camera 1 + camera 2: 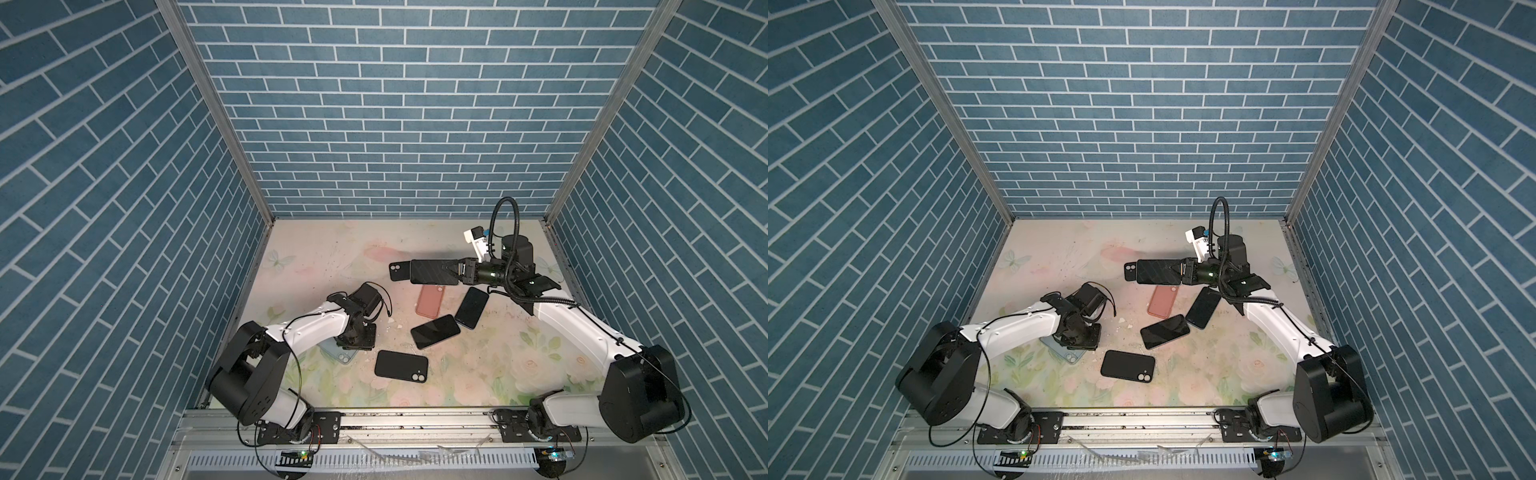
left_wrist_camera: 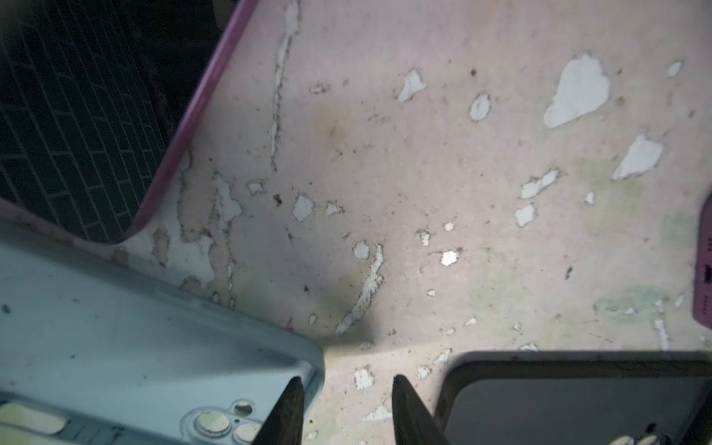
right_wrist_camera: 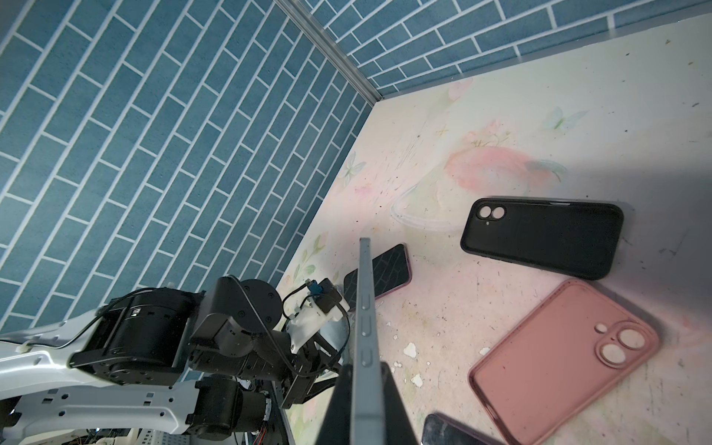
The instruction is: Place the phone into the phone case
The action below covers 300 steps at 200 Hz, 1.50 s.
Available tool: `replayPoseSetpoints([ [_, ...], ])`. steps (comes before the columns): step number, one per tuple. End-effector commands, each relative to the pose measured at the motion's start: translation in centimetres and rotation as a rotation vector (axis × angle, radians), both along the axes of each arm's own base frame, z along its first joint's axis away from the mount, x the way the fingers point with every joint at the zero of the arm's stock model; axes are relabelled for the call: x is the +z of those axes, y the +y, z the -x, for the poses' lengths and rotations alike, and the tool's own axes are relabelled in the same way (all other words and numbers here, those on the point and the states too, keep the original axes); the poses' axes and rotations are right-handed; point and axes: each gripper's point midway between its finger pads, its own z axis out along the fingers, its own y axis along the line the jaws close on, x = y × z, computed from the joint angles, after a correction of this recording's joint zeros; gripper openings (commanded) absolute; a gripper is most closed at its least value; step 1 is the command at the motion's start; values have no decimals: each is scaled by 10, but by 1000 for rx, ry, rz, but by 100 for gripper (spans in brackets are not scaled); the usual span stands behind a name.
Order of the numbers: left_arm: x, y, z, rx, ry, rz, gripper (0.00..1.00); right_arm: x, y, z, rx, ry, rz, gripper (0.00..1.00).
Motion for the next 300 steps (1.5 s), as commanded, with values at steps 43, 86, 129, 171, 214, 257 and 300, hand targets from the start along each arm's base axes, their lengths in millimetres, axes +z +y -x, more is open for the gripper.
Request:
replayPoseSetpoints([
  [43,-14,14,11,-27,53,-97,34,19,-3,3,10,-92,-15,0],
  [86,-17,17,7,-11,44,-124,22,20,-5,3,4,-97,-14,0],
  [129,-8,0,-22,8,-9,-107,13,21,-5,3,6,-99,-17,0],
  [171,3,-22,-65,31,-64,-114,1,23,-7,6,1,-103,-13,0],
  [214,12,-56,-96,106,-73,-19,0,22,-13,9,-14,-114,0,0],
  [257,25,-73,-112,329,-95,99,0,20,-23,9,-54,-122,10,0],
  [300,24,-86,-115,588,-70,243,0,22,-40,1,-160,-148,34,0],
])
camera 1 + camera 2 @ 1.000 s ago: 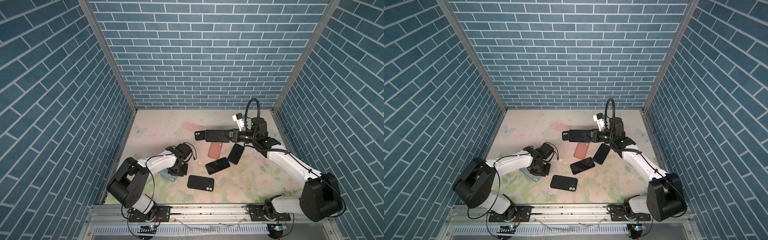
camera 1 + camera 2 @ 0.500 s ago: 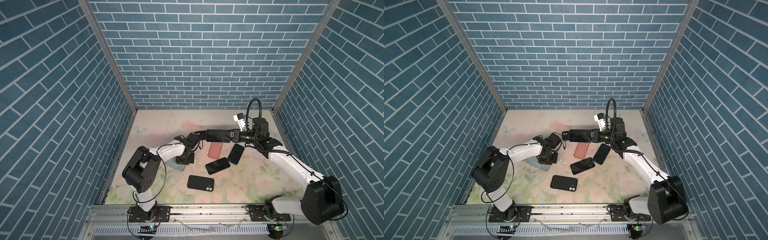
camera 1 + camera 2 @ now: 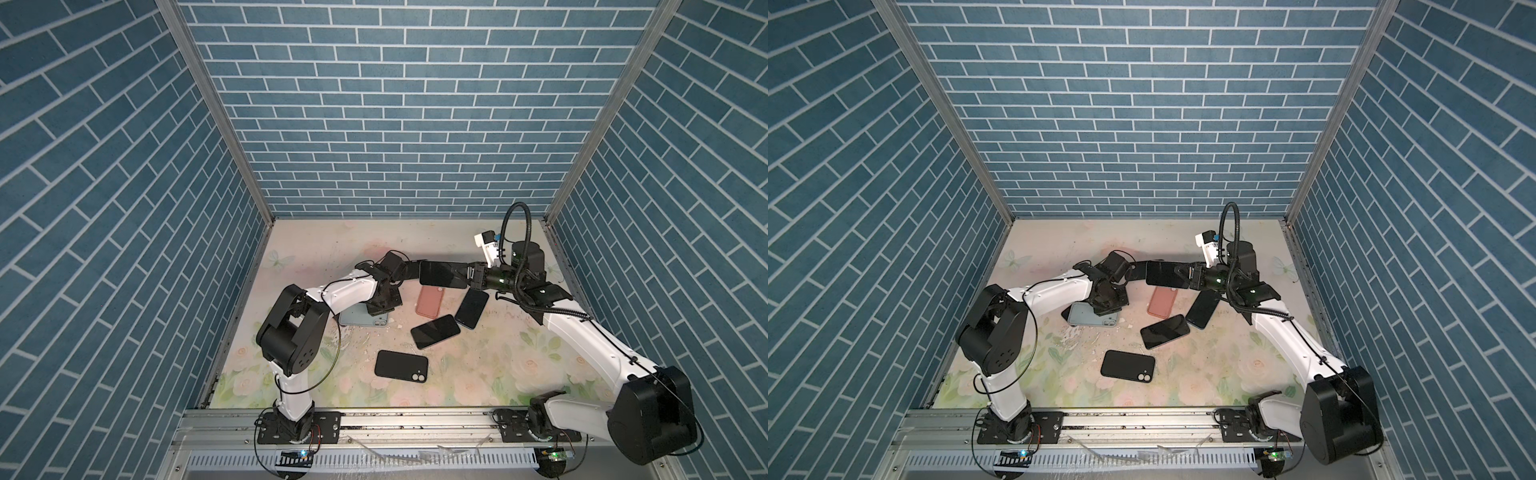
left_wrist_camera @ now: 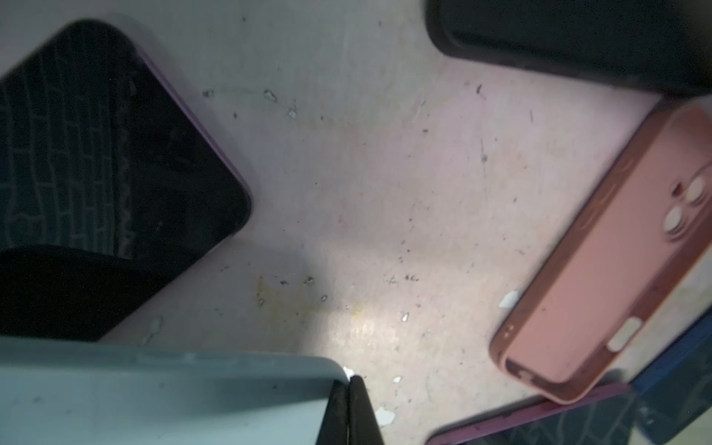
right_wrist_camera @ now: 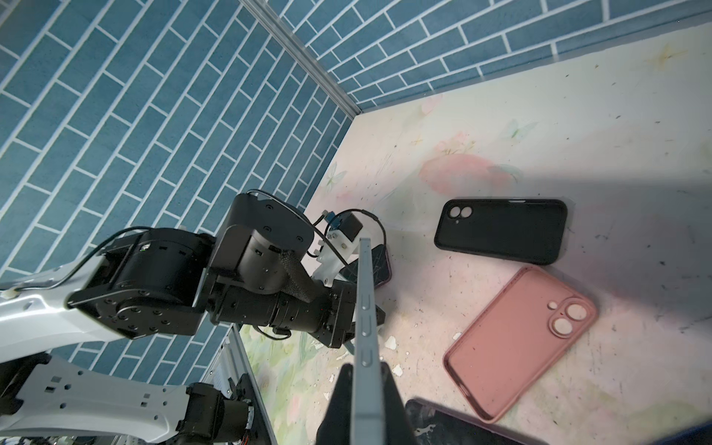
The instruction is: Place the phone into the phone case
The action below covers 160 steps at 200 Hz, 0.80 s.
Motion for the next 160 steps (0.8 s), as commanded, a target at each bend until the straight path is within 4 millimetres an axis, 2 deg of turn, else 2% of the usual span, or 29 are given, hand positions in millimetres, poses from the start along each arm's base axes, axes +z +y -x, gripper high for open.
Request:
replayPoseSetpoints([
  [1,5,-9,-1,207,14,121,0,20,-12,-6,-65,-107,7,0],
  [37,6,-11,-6,405,0,218,0,14,-24,-10,-128,-102,30,0],
  [55,8,-17,-14,445,-12,246,0,13,-25,-11,-136,-98,25,0],
  [77,9,-27,-23,453,0,262,0,10,-26,-10,-137,-89,24,0],
  [103,-1,-45,-29,430,25,285,0,13,-28,-8,-143,-99,23,0],
  [133,-13,-49,-30,402,46,265,0,16,-31,-7,-151,-105,27,0],
  [160,-13,-50,-31,384,36,261,1,17,-33,-8,-159,-104,30,0],
])
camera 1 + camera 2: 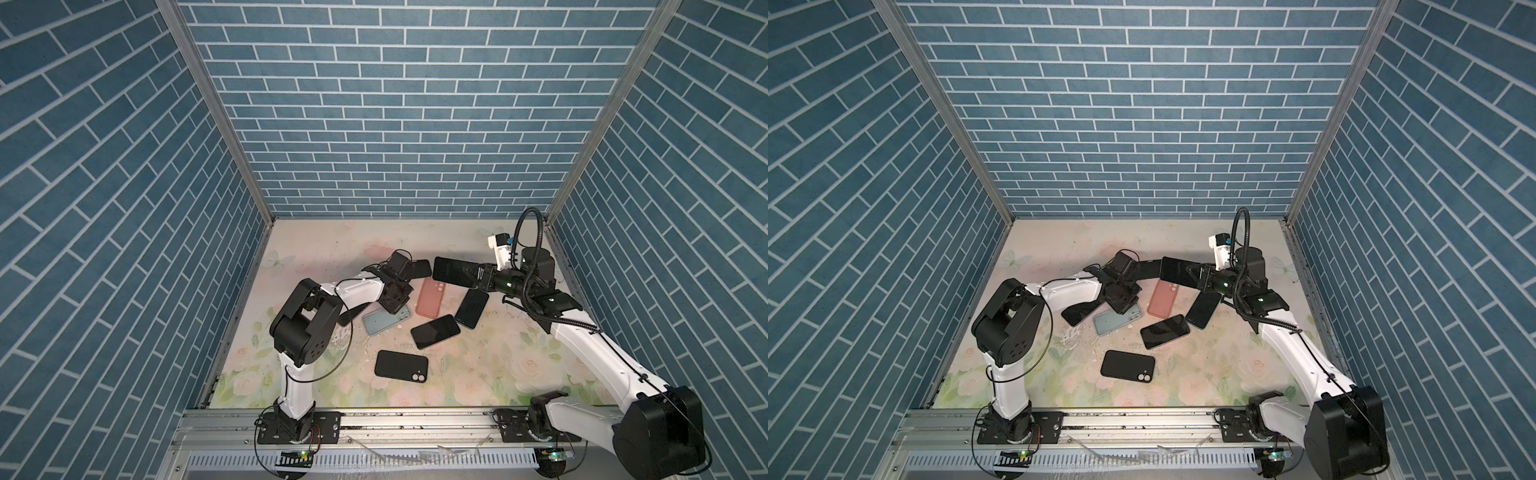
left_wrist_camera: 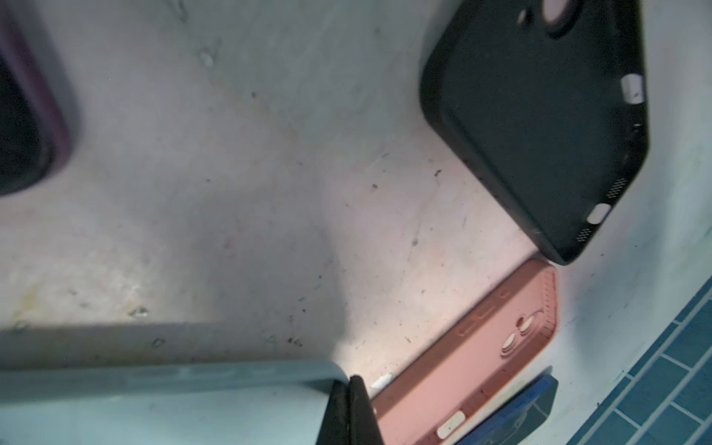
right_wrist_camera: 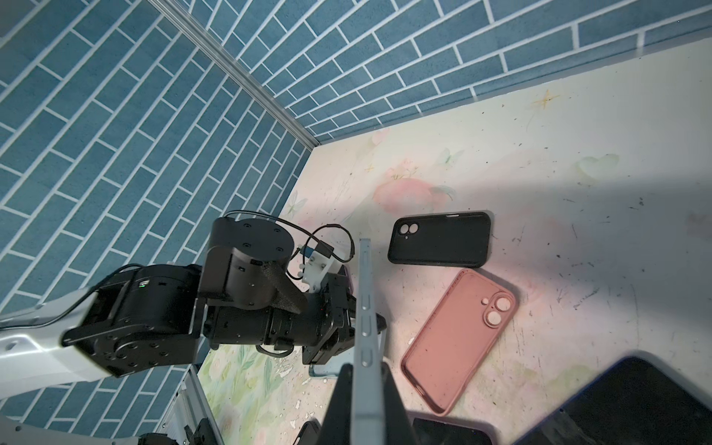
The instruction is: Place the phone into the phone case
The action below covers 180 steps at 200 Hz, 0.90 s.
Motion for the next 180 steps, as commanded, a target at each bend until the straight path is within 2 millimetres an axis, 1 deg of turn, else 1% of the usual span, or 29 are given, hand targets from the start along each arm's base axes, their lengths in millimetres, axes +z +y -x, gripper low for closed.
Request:
replayPoseSetpoints([
  [1,2,-4,1,-25,-8,-4,1,22,-4,-1,-8,-81,-9,0],
  [14,5,-4,0,-57,-25,-13,11,23,-4,-2,-11,-78,-7,0],
  [18,7,-4,-1,-68,-36,-15,18,23,-4,-3,-11,-77,-6,0],
  [24,12,-4,-3,-90,-58,-19,38,23,-4,-3,-12,-73,-4,0],
  [27,15,-5,-4,-107,-72,-21,52,23,-4,-3,-12,-71,-3,0],
  [28,16,-5,-5,-108,-77,-20,54,23,-4,-3,-12,-71,-2,0],
  [29,17,-5,-6,-114,-82,-21,66,23,-4,-3,-13,-69,-1,0],
  [30,18,-6,-6,-120,-88,-21,81,23,-4,-3,-12,-68,-1,0],
  [31,20,-6,-7,-126,-93,-22,90,23,-4,-3,-12,-68,-1,0],
  [33,22,-6,-8,-137,-105,-23,97,23,-4,-3,-12,-69,1,0],
  [35,25,-7,-10,-151,-117,-27,99,23,-4,-3,-12,-65,4,0],
  [51,54,-9,-20,-257,-223,-62,100,23,-4,-4,-11,-53,16,0],
  [70,97,2,-26,-364,-361,-160,100,26,-4,-4,0,-31,31,0],
  [87,143,23,-26,-412,-499,-261,100,27,-3,-3,15,-8,51,0],
  [98,170,46,-21,-410,-570,-351,100,28,0,-2,34,13,62,0],
  [108,190,67,-16,-397,-638,-417,99,26,4,-1,64,43,69,0],
  [113,196,74,-14,-400,-674,-437,100,25,7,0,85,58,73,0],
  [117,204,80,-11,-402,-713,-438,100,22,10,0,99,77,81,0],
  [122,208,86,-8,-408,-752,-428,100,18,13,1,121,99,91,0],
  [124,214,87,-9,-409,-782,-421,100,17,16,1,135,110,98,0],
  [126,212,89,-6,-416,-792,-416,100,16,17,2,140,114,101,0],
  [134,218,101,-1,-390,-848,-383,99,8,26,5,183,148,130,0],
  [139,213,109,2,-373,-856,-355,100,4,33,6,211,164,152,0],
  [142,214,114,5,-362,-869,-330,100,2,37,7,230,167,164,0],
  [152,209,124,13,-354,-889,-241,99,-6,53,12,290,200,198,0],
  [159,200,133,19,-333,-865,-198,100,-12,65,14,328,219,214,0],
  [164,192,141,23,-297,-829,-172,99,-15,76,16,364,235,213,0],
  [170,181,150,30,-268,-777,-143,100,-17,84,17,389,247,207,0],
  [180,166,150,40,-286,-742,-83,100,-22,99,20,440,273,197,0],
])
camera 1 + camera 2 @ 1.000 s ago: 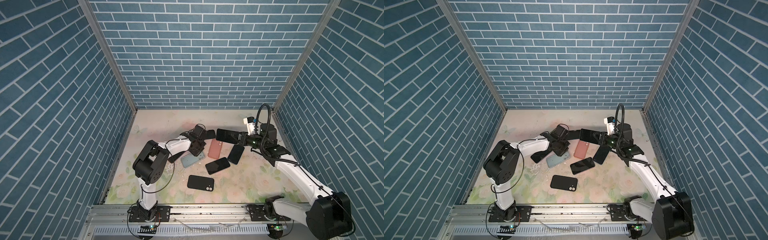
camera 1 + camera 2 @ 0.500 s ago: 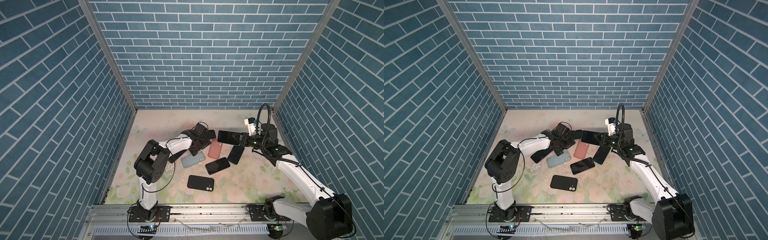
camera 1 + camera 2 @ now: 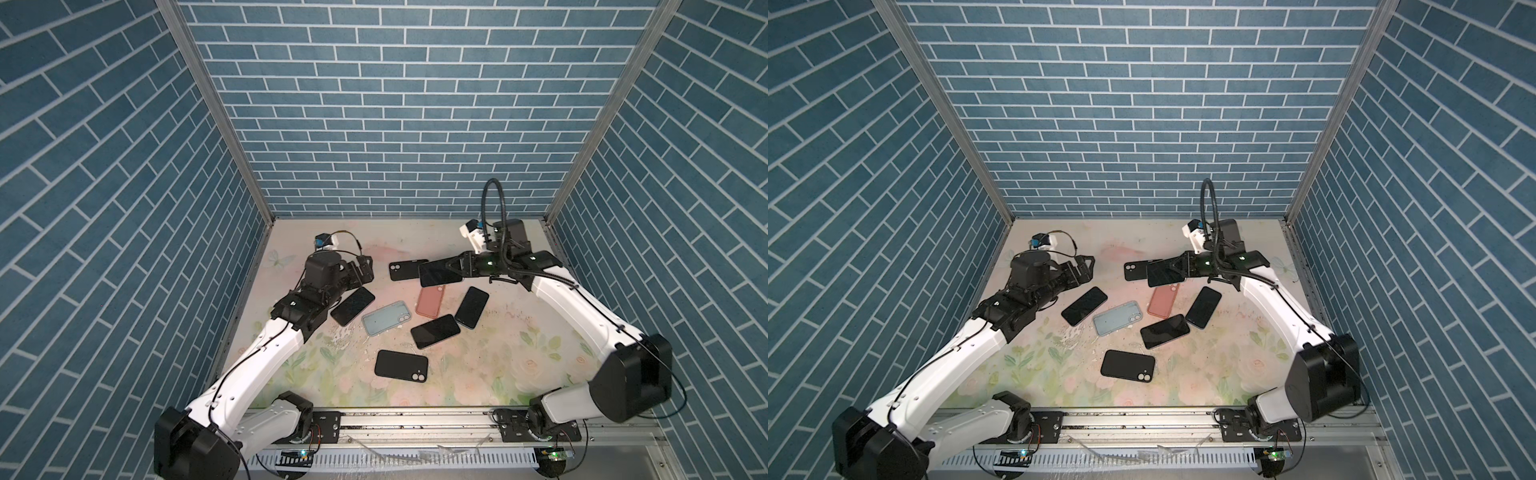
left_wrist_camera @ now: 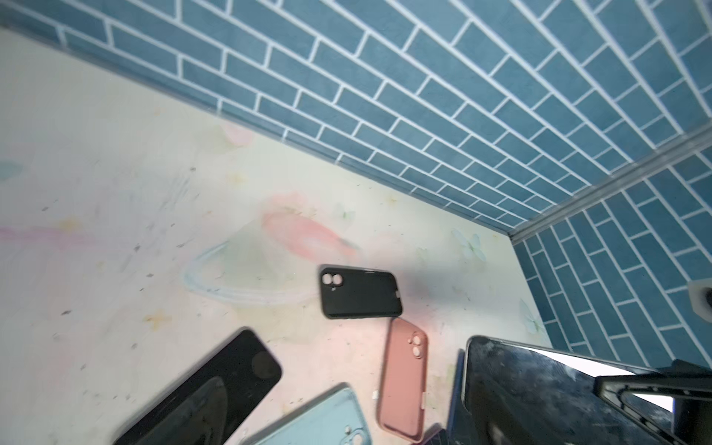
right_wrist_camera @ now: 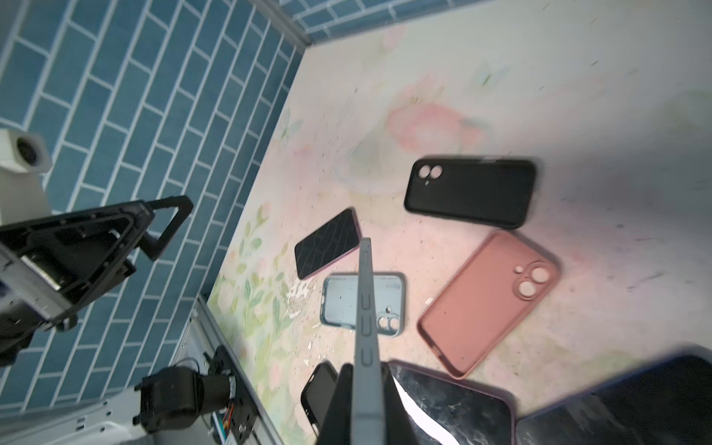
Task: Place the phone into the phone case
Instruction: 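Lower the silver-framed phone toward the light blue case with the right gripper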
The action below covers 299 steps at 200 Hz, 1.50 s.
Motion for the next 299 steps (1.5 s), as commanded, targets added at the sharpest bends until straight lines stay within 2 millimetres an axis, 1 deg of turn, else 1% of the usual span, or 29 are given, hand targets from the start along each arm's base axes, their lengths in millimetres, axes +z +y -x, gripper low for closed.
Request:
replayPoseSetpoints([
  [1,-36,-4,20,-95,109,112,100,-8,31,23,172,62,-3,0],
  [5,-42,-5,24,-107,115,117,100,-11,37,24,187,74,-1,0],
  [8,-40,-6,25,-117,108,122,100,-13,40,24,196,78,3,0],
  [10,-49,-5,29,-118,128,121,100,-15,42,25,202,86,5,0],
  [16,-62,-6,36,-121,158,131,100,-21,49,25,224,106,16,0],
  [23,-68,-10,41,-136,173,156,100,-26,55,26,239,122,26,0],
  [24,-73,-10,43,-138,184,156,100,-27,56,25,241,126,29,0],
  [27,-73,-11,44,-145,183,168,99,-30,58,25,247,137,33,0],
  [49,-101,-19,58,-166,265,242,100,-47,76,25,288,184,46,0],
  [69,-118,-21,64,-162,310,269,100,-57,93,26,324,195,51,0],
  [93,-134,-21,65,-122,358,312,100,-70,112,28,352,197,49,0],
  [126,-148,-26,64,-105,388,376,100,-86,127,31,360,216,33,0],
  [141,-154,-28,64,-94,398,400,99,-90,131,33,361,224,22,0],
  [166,-165,-28,63,-64,424,430,98,-103,134,35,365,250,23,0],
  [206,-178,-30,61,-43,455,448,97,-127,130,39,352,307,57,0],
  [244,-188,-34,60,-41,474,462,96,-144,129,39,340,349,74,0],
  [268,-192,-37,59,-46,475,467,95,-152,129,40,332,380,83,0],
  [299,-196,-39,58,-36,487,484,95,-169,122,45,315,438,134,0],
])
